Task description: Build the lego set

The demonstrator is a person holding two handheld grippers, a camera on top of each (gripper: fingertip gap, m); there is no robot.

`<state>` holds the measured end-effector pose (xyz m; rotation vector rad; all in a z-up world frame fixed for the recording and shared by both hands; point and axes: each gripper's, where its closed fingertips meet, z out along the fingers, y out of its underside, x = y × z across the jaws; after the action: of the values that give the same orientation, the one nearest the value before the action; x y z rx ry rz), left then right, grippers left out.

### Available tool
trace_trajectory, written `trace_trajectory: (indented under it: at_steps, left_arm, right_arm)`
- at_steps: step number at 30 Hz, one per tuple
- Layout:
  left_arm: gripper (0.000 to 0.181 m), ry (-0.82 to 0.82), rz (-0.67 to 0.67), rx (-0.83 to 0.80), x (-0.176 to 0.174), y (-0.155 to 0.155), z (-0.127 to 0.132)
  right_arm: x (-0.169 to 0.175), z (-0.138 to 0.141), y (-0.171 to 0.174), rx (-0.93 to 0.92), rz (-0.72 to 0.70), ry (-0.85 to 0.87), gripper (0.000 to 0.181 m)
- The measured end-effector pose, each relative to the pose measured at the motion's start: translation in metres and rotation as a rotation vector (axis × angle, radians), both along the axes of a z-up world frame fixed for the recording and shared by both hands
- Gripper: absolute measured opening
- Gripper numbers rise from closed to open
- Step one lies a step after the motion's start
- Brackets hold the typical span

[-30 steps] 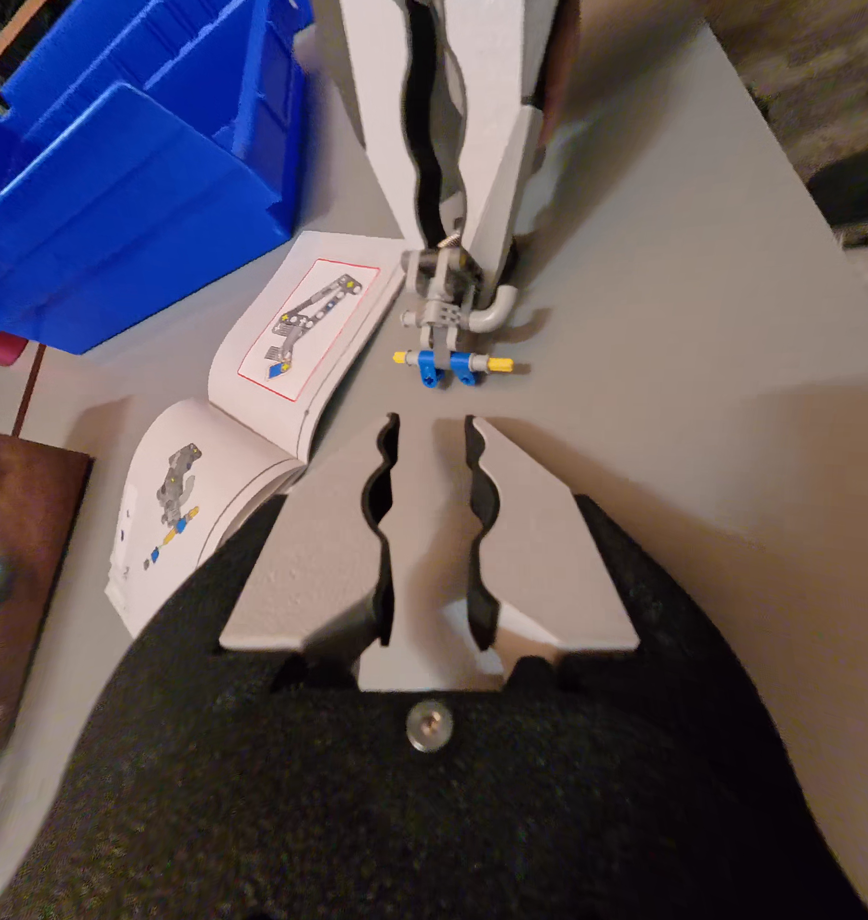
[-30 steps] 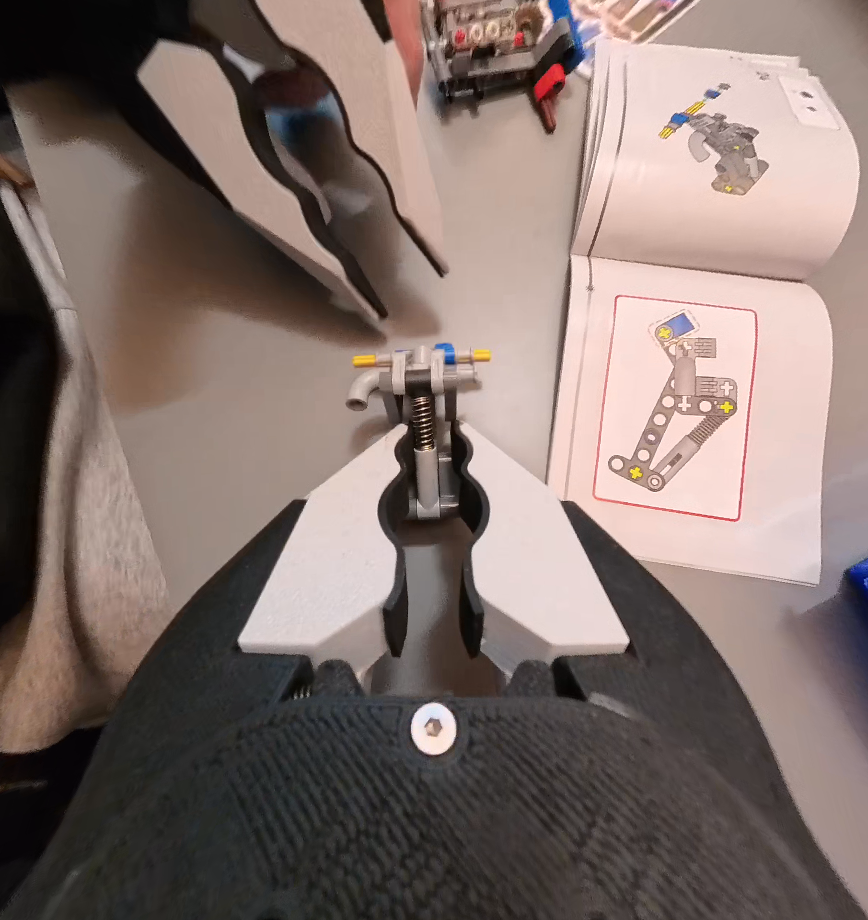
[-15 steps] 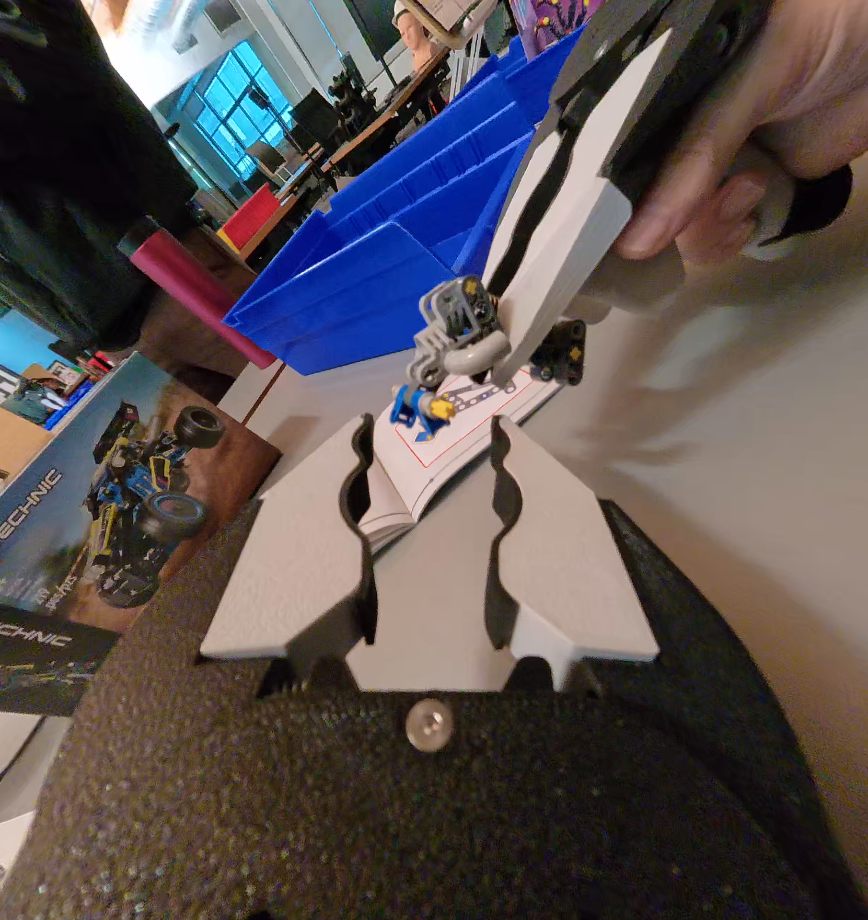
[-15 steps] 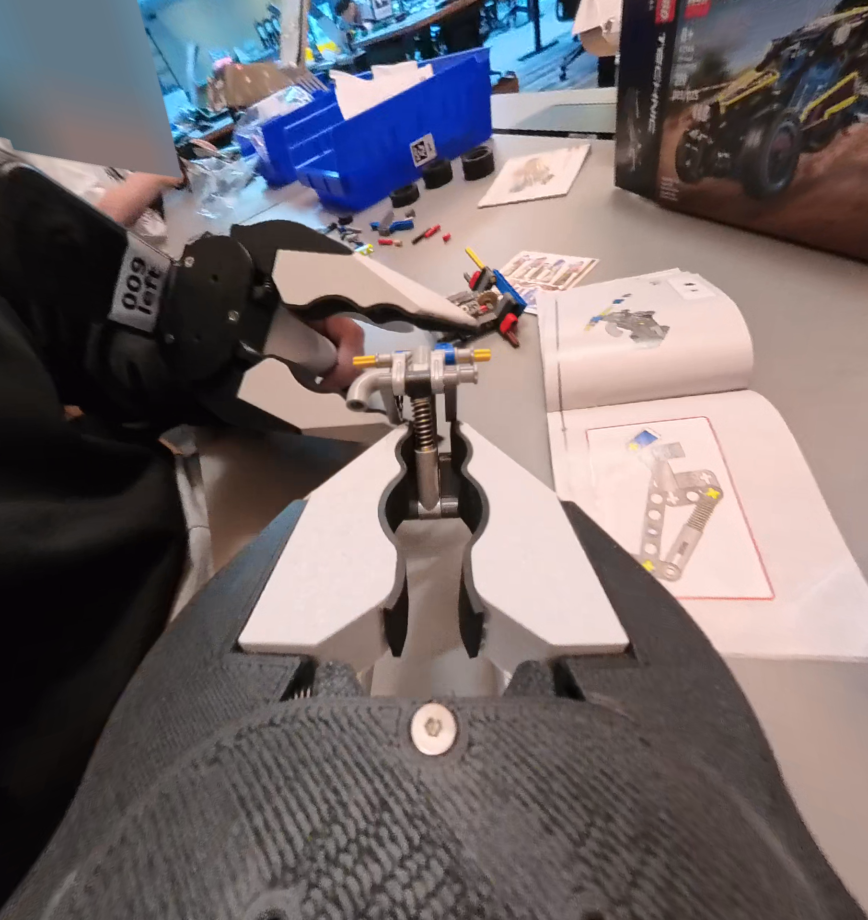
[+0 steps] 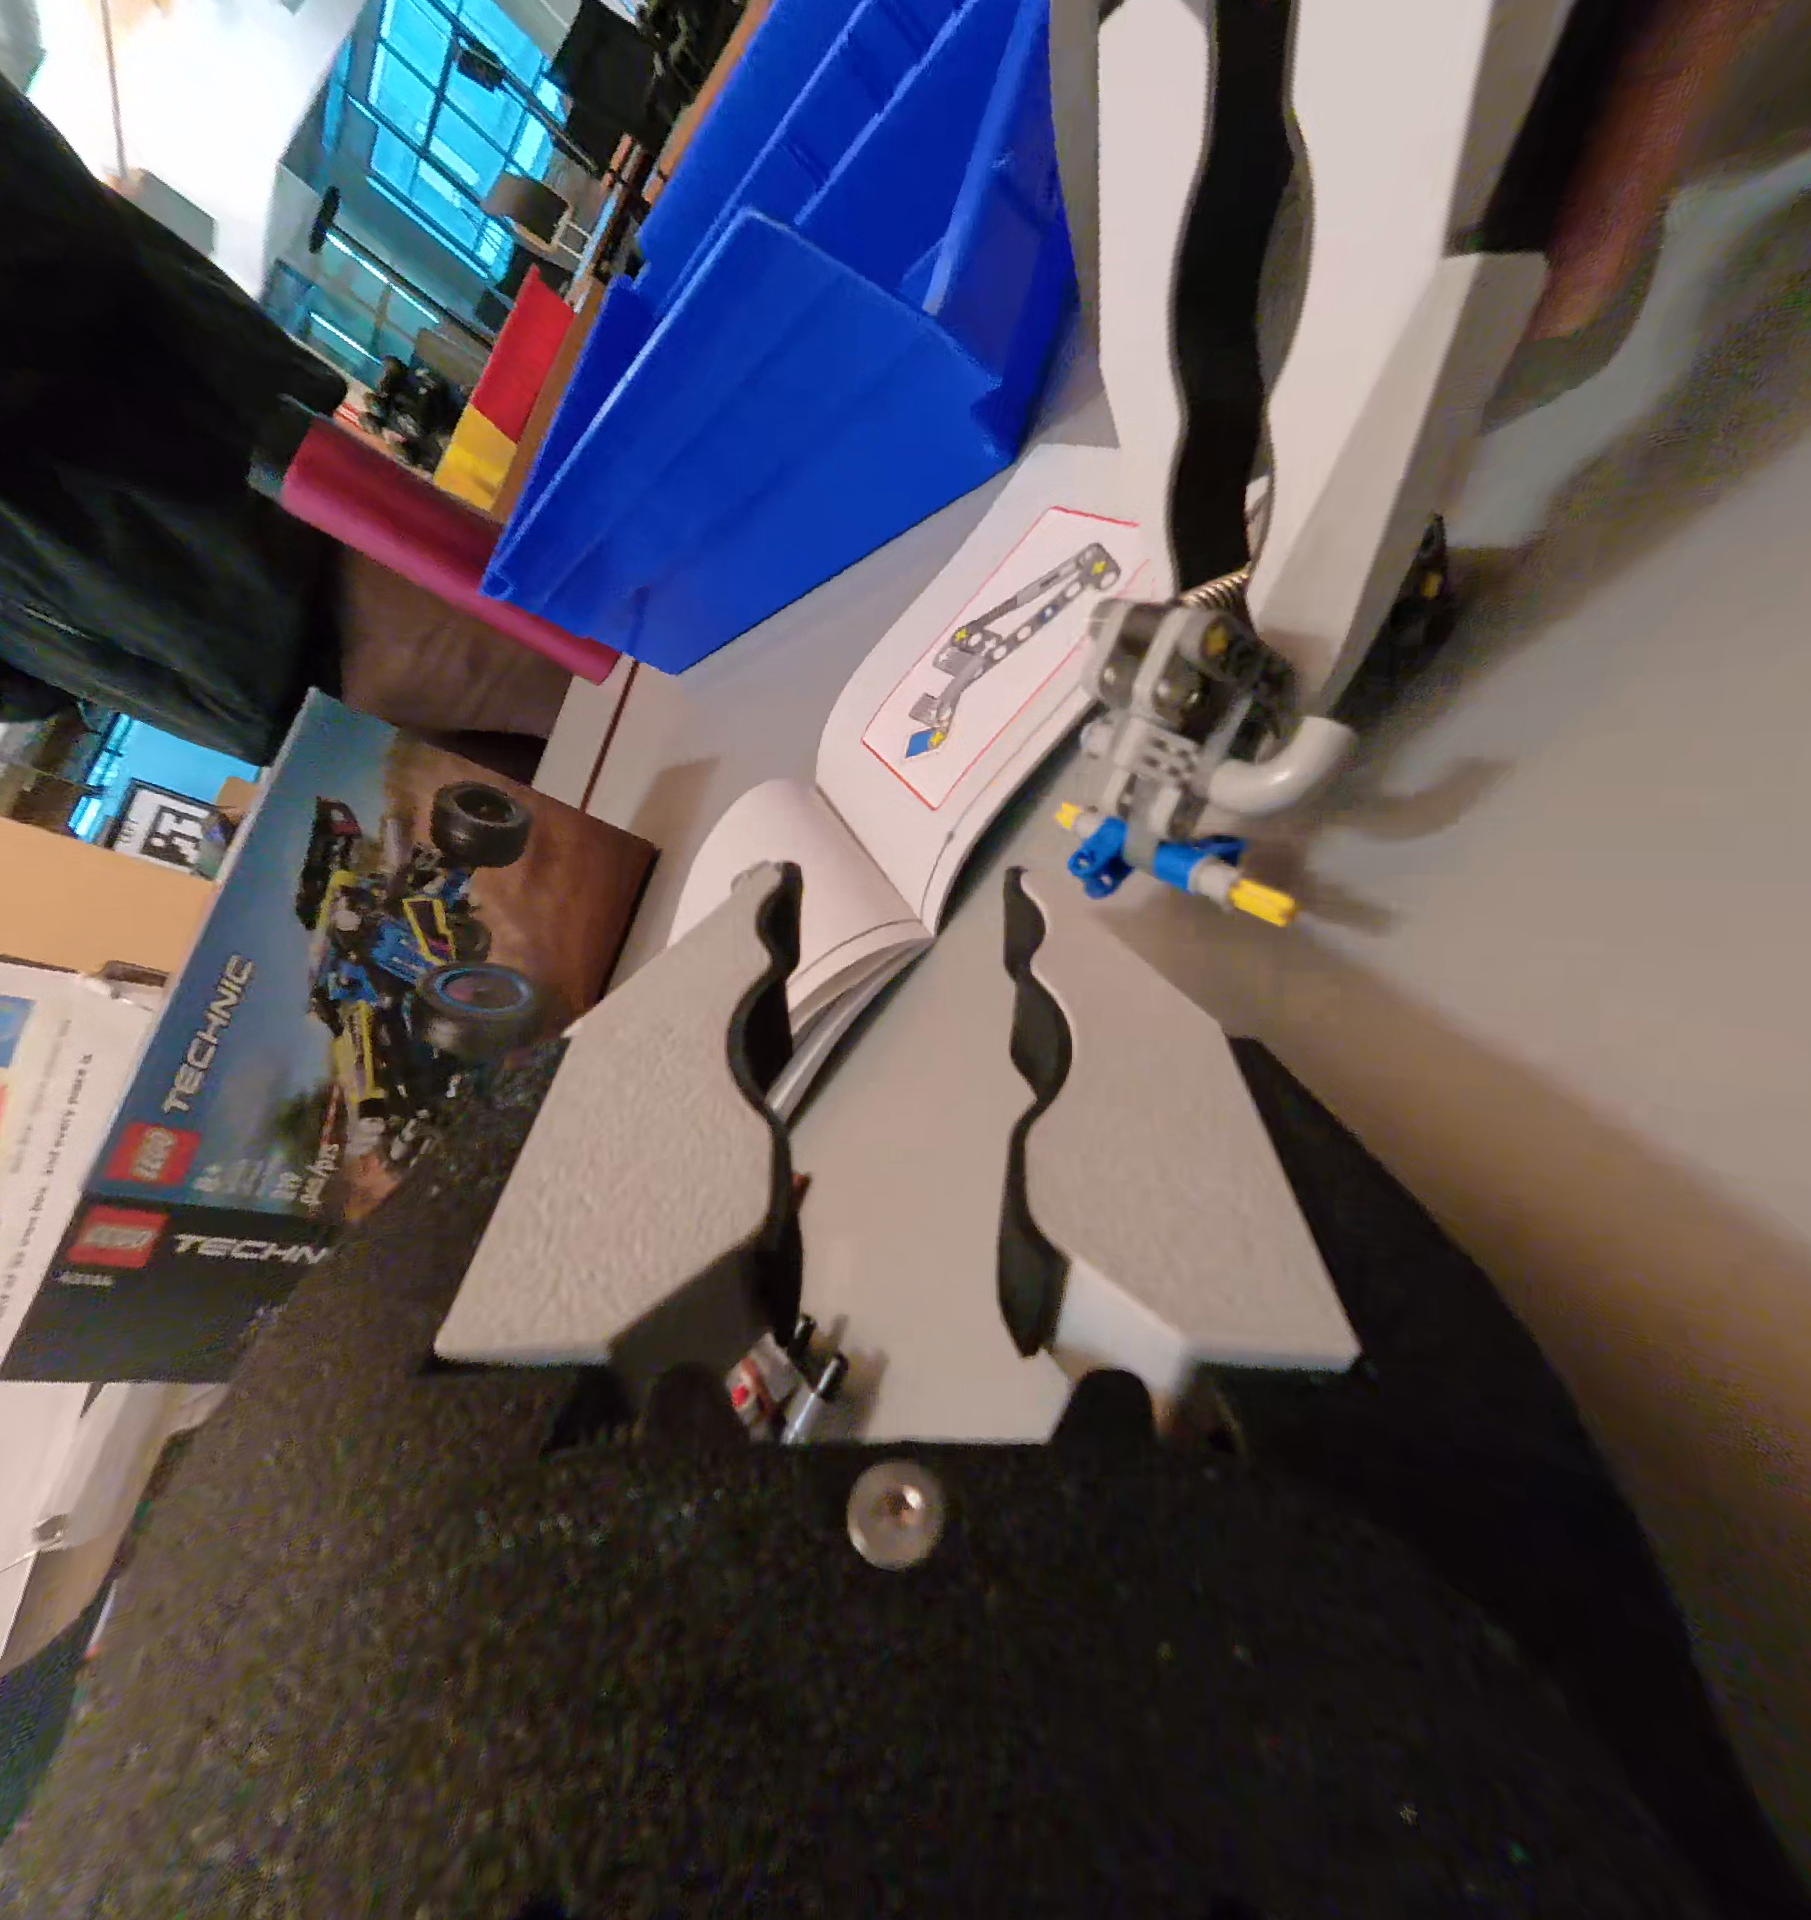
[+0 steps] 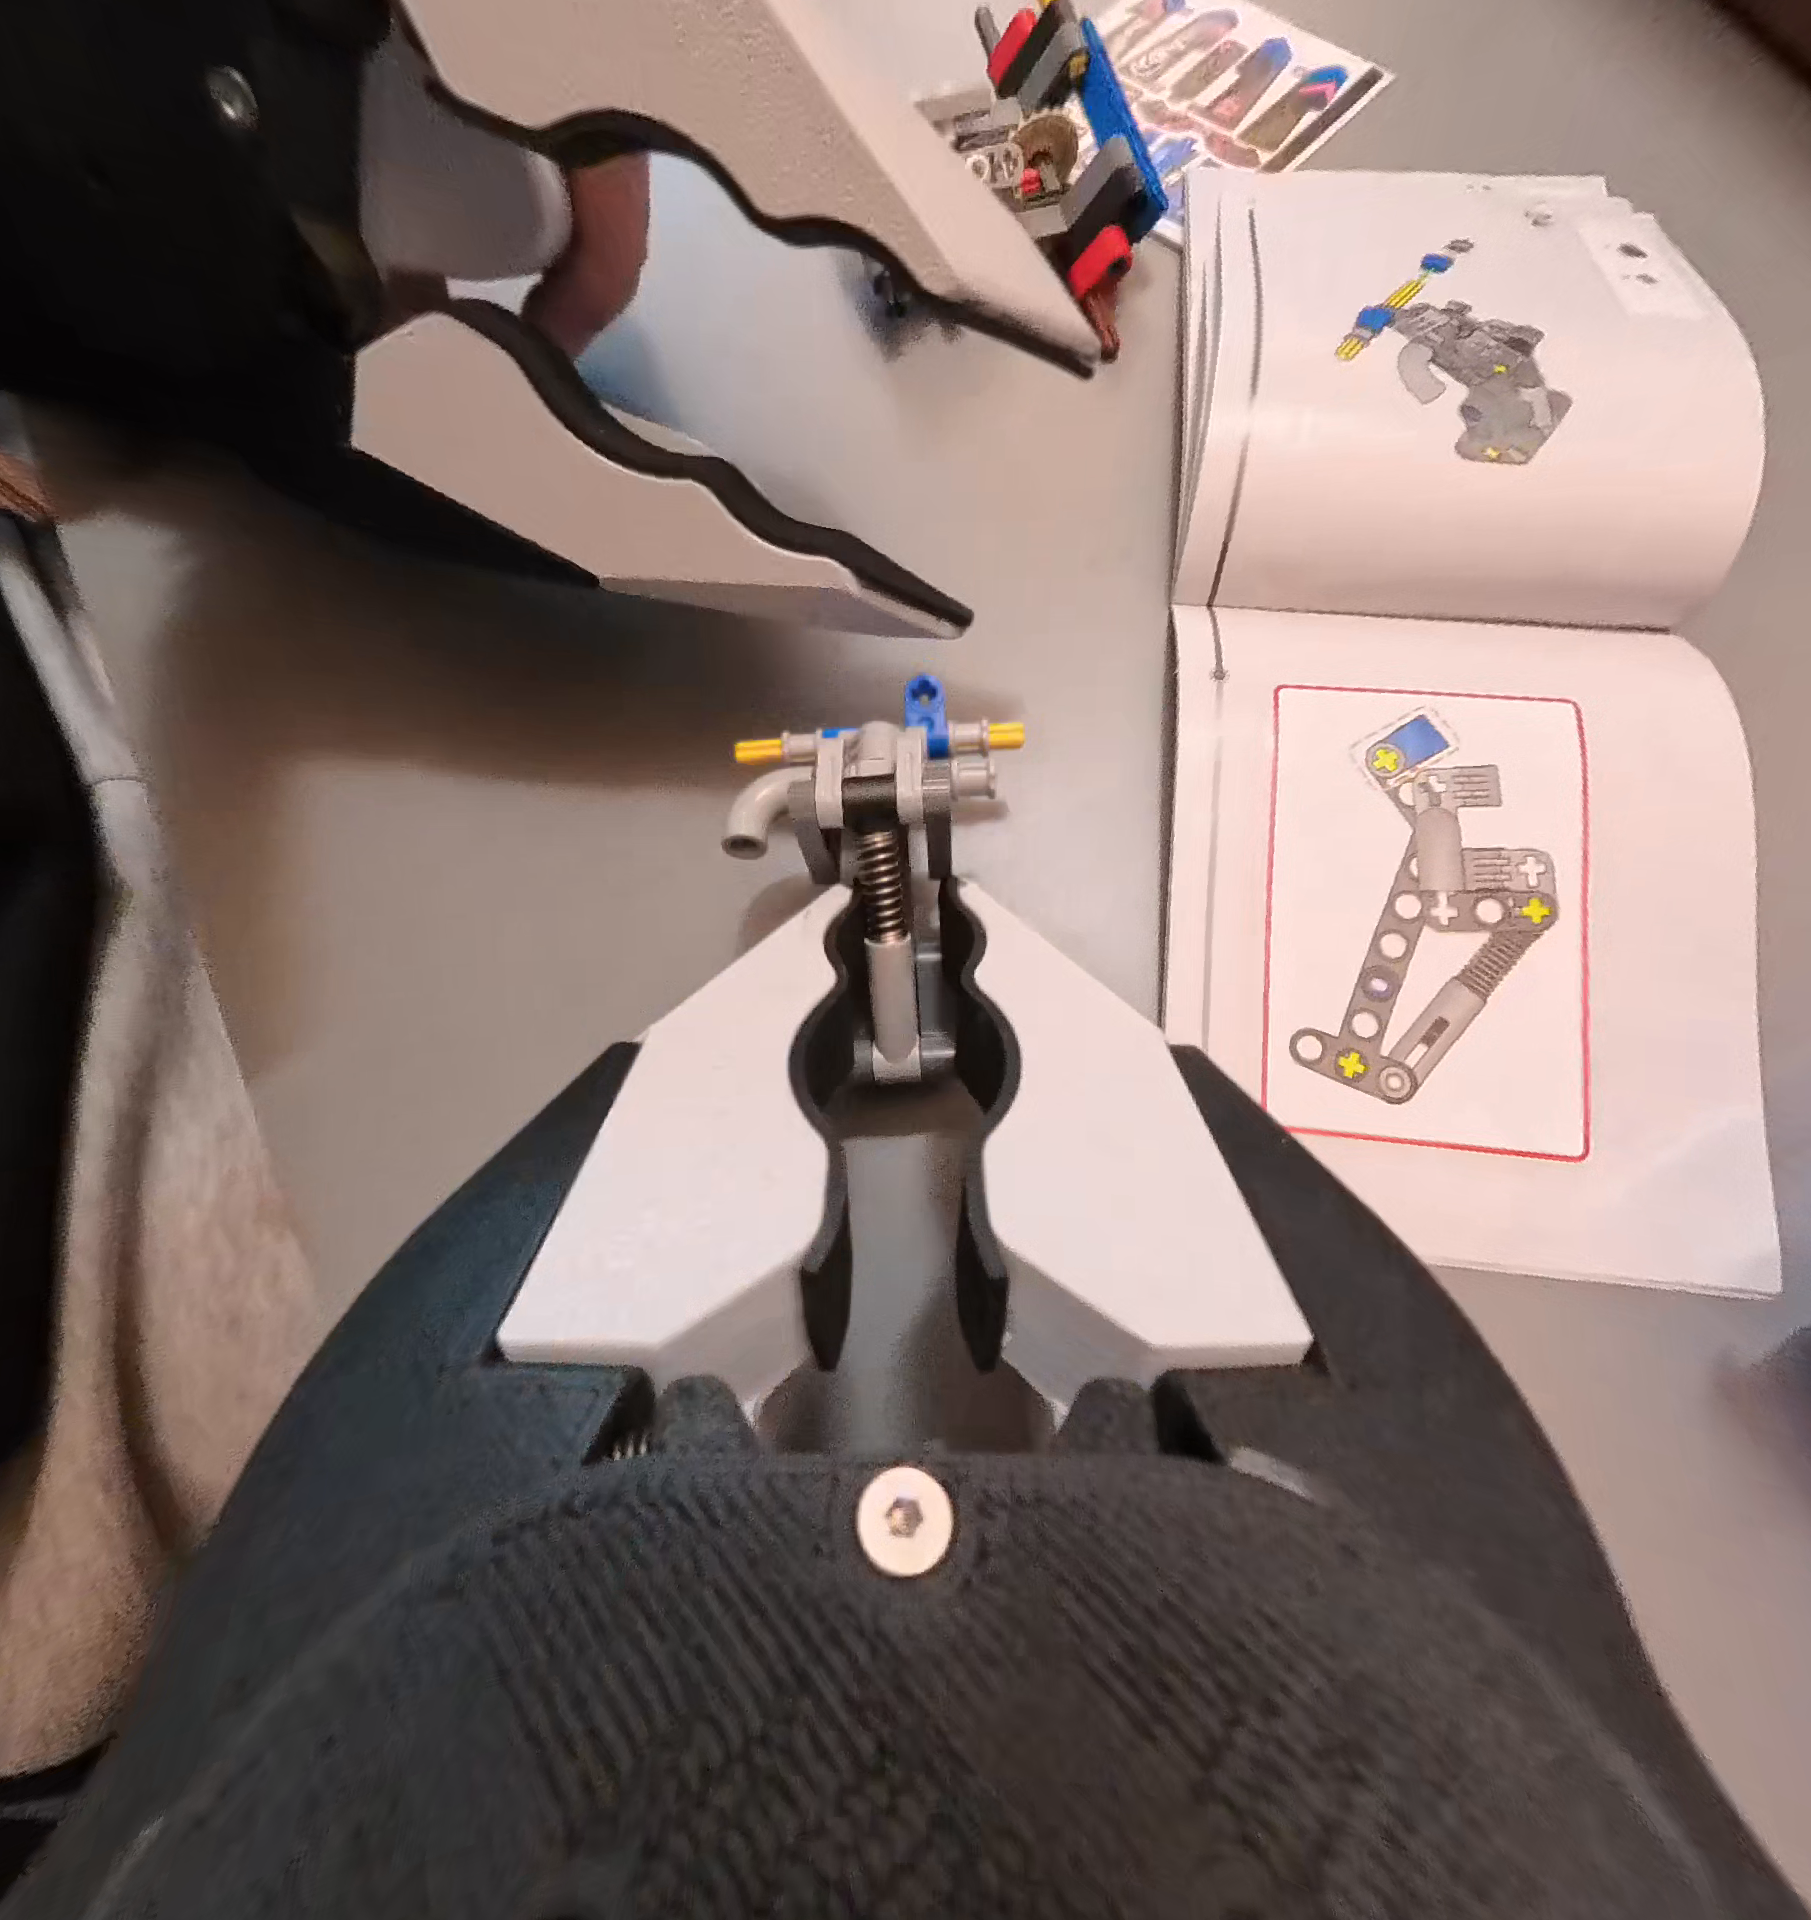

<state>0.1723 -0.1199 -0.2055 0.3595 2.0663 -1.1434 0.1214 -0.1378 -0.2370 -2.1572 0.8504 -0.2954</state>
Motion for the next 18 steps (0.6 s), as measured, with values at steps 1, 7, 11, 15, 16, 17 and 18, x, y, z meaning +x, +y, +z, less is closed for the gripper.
trace_trajectory:
  at_steps: [1,7,11,15,16,17,18]
  left_arm:
    - [0.037,-0.002,0.008,0.014,0.002,0.002,-0.002]
    - [0.032,0.014,0.024,0.033,0.011,0.012,-0.006]
    - [0.031,0.045,-0.017,0.053,0.008,0.014,-0.011]
    - [0.032,0.086,-0.074,0.083,0.000,0.014,-0.017]
    - [0.033,0.100,-0.108,0.083,-0.006,0.013,-0.017]
    - [0.035,0.110,-0.125,0.083,-0.009,0.014,-0.017]
    - [0.036,0.122,-0.141,0.084,-0.011,0.015,-0.016]
  right_arm:
    - [0.001,-0.001,0.001,-0.011,0.000,-0.002,0.011]
    - [0.000,-0.003,0.007,-0.071,0.036,-0.024,0.011]
    - [0.001,-0.004,0.011,-0.065,0.055,-0.037,0.012]
    - [0.000,-0.004,0.011,-0.013,0.058,-0.038,0.012]
    - [-0.001,-0.004,0.011,-0.008,0.060,-0.032,0.012]
    - [-0.002,-0.004,0.011,-0.009,0.066,-0.031,0.012]
    - [-0.003,-0.004,0.010,-0.010,0.072,-0.029,0.012]
